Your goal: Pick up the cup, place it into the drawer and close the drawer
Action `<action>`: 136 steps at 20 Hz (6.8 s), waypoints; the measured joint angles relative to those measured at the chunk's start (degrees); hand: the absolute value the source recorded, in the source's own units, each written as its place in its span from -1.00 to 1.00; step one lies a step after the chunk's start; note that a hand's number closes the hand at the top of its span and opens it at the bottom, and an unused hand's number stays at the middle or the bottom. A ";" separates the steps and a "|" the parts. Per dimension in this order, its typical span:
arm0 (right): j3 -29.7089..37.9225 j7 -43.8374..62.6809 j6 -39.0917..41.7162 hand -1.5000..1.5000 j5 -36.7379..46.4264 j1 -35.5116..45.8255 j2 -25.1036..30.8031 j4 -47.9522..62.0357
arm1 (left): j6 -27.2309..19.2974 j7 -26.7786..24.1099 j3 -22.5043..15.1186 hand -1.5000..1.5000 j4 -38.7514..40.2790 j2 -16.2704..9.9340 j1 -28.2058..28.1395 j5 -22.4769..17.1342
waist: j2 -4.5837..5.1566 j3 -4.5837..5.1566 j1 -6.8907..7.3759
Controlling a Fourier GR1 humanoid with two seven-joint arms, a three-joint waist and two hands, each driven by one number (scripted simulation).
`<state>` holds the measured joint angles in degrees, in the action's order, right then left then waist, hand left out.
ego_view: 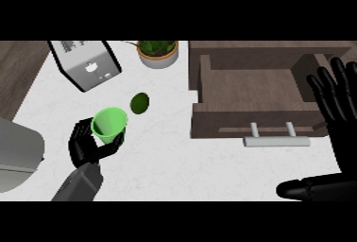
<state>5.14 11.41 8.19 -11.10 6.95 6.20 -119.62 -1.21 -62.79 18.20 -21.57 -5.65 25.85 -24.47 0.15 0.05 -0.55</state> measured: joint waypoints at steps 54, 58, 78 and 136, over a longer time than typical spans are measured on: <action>0.23 -0.50 0.24 -1.00 1.26 -1.56 -0.13 0.13 | -12.39 54.48 -21.47 1.00 -41.21 5.40 29.64 12.48 | -0.07 -0.08 -0.22; 0.08 -2.67 0.95 -1.00 1.77 -2.46 -0.43 1.42 | -15.17 52.91 -23.12 1.00 -34.68 5.55 34.02 10.77 | 0.01 -0.08 -0.50; 0.49 -2.78 1.86 -1.00 0.09 0.22 -0.01 3.48 | -22.24 43.37 -39.19 1.00 -6.89 5.65 47.27 -5.15 | 0.67 -0.11 -3.33; -7.60 -10.42 13.61 1.00 24.60 -4.11 12.19 6.50 | -19.14 45.52 -37.97 -1.00 -58.64 -20.78 2.79 -22.84 | -0.32 -0.05 2.28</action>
<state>-2.46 1.00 21.80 13.49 2.83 18.39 -113.12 -20.34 -17.28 -19.77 -80.21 -26.44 28.63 -47.31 -0.17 0.00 1.73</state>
